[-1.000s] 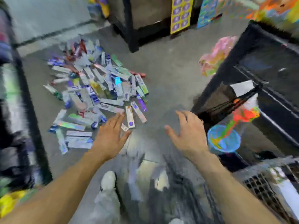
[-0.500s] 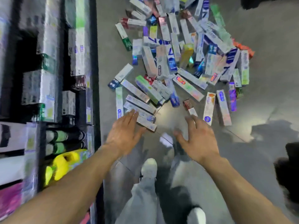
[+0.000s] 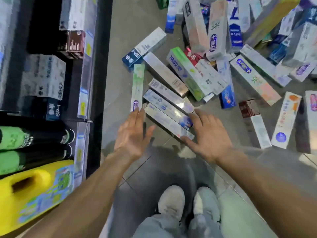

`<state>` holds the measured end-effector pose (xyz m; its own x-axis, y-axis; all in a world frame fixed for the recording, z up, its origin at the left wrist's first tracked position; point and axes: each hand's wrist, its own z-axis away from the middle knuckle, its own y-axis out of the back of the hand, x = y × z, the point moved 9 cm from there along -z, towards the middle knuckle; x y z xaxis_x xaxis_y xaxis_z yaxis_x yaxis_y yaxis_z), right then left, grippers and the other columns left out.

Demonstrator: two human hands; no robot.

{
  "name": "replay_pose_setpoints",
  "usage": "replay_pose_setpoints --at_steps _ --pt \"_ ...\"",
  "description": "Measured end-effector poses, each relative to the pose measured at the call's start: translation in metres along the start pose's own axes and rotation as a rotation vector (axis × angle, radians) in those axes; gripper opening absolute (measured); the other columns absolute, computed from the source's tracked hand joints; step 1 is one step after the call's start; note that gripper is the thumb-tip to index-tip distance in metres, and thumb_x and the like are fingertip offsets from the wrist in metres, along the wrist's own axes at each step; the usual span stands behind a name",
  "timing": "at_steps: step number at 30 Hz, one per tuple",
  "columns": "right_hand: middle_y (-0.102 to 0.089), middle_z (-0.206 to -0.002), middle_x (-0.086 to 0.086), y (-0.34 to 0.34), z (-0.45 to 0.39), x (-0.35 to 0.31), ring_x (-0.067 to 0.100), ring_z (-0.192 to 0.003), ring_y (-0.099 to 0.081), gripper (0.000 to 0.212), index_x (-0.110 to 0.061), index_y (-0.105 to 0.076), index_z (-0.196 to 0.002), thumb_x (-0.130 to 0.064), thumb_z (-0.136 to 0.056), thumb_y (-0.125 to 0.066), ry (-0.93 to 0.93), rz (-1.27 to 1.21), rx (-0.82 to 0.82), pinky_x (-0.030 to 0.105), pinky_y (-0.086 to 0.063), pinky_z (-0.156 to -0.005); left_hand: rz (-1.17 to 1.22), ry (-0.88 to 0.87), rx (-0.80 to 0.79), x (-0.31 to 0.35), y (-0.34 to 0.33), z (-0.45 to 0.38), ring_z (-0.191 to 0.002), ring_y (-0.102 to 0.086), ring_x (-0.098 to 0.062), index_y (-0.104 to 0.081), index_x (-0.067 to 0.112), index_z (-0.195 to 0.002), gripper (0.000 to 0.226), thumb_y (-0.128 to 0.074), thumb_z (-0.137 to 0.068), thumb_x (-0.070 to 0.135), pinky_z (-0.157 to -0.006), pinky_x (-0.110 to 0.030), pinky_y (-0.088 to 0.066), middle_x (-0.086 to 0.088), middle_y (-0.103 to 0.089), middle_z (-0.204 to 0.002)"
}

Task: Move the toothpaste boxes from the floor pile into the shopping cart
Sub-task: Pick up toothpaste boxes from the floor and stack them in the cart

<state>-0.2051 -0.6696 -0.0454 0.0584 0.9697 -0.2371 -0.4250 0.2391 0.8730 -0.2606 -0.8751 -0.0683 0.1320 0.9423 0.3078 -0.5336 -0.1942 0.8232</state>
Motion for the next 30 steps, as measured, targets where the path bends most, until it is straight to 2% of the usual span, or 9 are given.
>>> replay_pose_setpoints --at_steps 4,8,12,14,16,20,24,27,30 --pt "-0.025 -0.162 0.016 -0.057 -0.052 -0.014 0.035 -0.147 -0.027 0.083 -0.012 -0.031 -0.153 -0.066 -0.092 -0.047 0.099 0.099 0.053 0.047 -0.019 -0.121 0.073 0.022 0.134 -0.043 -0.032 -0.05 -0.148 -0.026 -0.026 -0.018 0.015 -0.159 0.075 -0.034 -0.1 0.057 -0.121 -0.045 -0.025 -0.007 -0.021 -0.165" --pt "-0.037 -0.156 0.02 -0.092 -0.083 -0.026 0.039 -0.142 -0.037 0.086 -0.007 -0.042 -0.147 -0.065 -0.084 -0.05 0.182 0.157 0.126 0.055 -0.028 -0.118 0.102 -0.003 0.223 -0.074 -0.044 -0.086 -0.14 -0.035 -0.029 -0.023 0.013 -0.156 0.075 -0.032 -0.099 0.061 -0.116 -0.05 -0.033 -0.011 -0.033 -0.158" --pt "-0.043 -0.152 0.023 -0.104 -0.089 -0.031 0.041 -0.138 -0.044 0.089 -0.003 -0.048 -0.144 -0.066 -0.082 -0.047 0.24 0.23 0.192 0.059 -0.035 -0.113 0.199 -0.004 0.239 -0.085 -0.049 -0.106 -0.134 -0.045 -0.028 -0.021 0.016 -0.156 0.075 -0.047 -0.098 0.055 -0.109 -0.046 -0.041 -0.008 -0.039 -0.154" --pt "-0.045 -0.15 0.024 -0.102 -0.091 -0.028 0.042 -0.137 -0.045 0.09 -0.002 -0.05 -0.143 -0.067 -0.081 -0.042 0.243 0.257 0.217 0.059 -0.037 -0.111 0.321 0.061 0.248 -0.088 -0.048 -0.109 -0.108 -0.059 -0.023 -0.036 0.017 -0.144 0.063 -0.059 -0.095 0.05 -0.087 -0.036 -0.048 -0.004 -0.057 -0.133" --pt "-0.046 -0.149 0.024 -0.098 -0.092 -0.025 0.043 -0.136 -0.046 0.09 -0.002 -0.05 -0.143 -0.067 -0.081 -0.039 0.234 0.266 0.23 0.06 -0.038 -0.11 0.41 0.107 0.268 -0.09 -0.048 -0.11 -0.087 -0.058 -0.013 -0.046 0.02 -0.12 0.044 -0.065 -0.092 0.048 -0.071 -0.026 -0.043 0.007 -0.062 -0.107" --pt "-0.044 -0.152 0.022 -0.095 -0.092 -0.027 0.041 -0.138 -0.044 0.089 -0.006 -0.048 -0.146 -0.066 -0.081 -0.04 0.244 0.292 0.234 0.059 -0.036 -0.112 0.41 0.178 0.22 -0.096 -0.049 -0.107 -0.086 -0.06 -0.019 -0.062 0.021 -0.099 0.029 -0.07 -0.089 0.046 -0.071 -0.027 -0.041 0.006 -0.063 -0.088" --pt "-0.05 -0.144 0.023 -0.091 -0.082 -0.029 0.043 -0.125 -0.051 0.083 -0.006 -0.051 -0.14 -0.06 -0.077 -0.058 0.237 0.29 0.248 0.055 -0.043 -0.104 0.43 0.263 0.151 -0.115 -0.048 -0.076 -0.071 -0.057 -0.019 -0.06 0.018 -0.076 0.023 -0.072 -0.085 0.036 -0.064 -0.028 -0.04 0.004 -0.063 -0.071" --pt "-0.058 -0.119 0.016 -0.09 -0.067 -0.032 0.038 -0.098 -0.057 0.067 -0.008 -0.058 -0.125 -0.052 -0.075 -0.06 0.214 0.279 0.301 0.046 -0.047 -0.082 0.904 0.352 0.078 -0.126 -0.074 -0.045 -0.062 -0.062 -0.017 -0.062 0.014 -0.086 0.024 -0.074 -0.077 0.032 -0.072 -0.037 -0.059 -0.004 -0.07 -0.07" --pt "-0.055 -0.097 0.012 -0.101 -0.056 -0.03 0.035 -0.083 -0.054 0.046 -0.011 -0.059 -0.105 -0.047 -0.076 -0.059 0.143 0.241 0.314 0.044 -0.047 -0.073 1.224 0.424 -0.013 -0.124 -0.108 -0.018 -0.047 -0.059 -0.006 -0.054 0.018 -0.099 0.015 -0.058 -0.092 0.005 -0.048 -0.022 -0.05 0.004 -0.067 -0.059"
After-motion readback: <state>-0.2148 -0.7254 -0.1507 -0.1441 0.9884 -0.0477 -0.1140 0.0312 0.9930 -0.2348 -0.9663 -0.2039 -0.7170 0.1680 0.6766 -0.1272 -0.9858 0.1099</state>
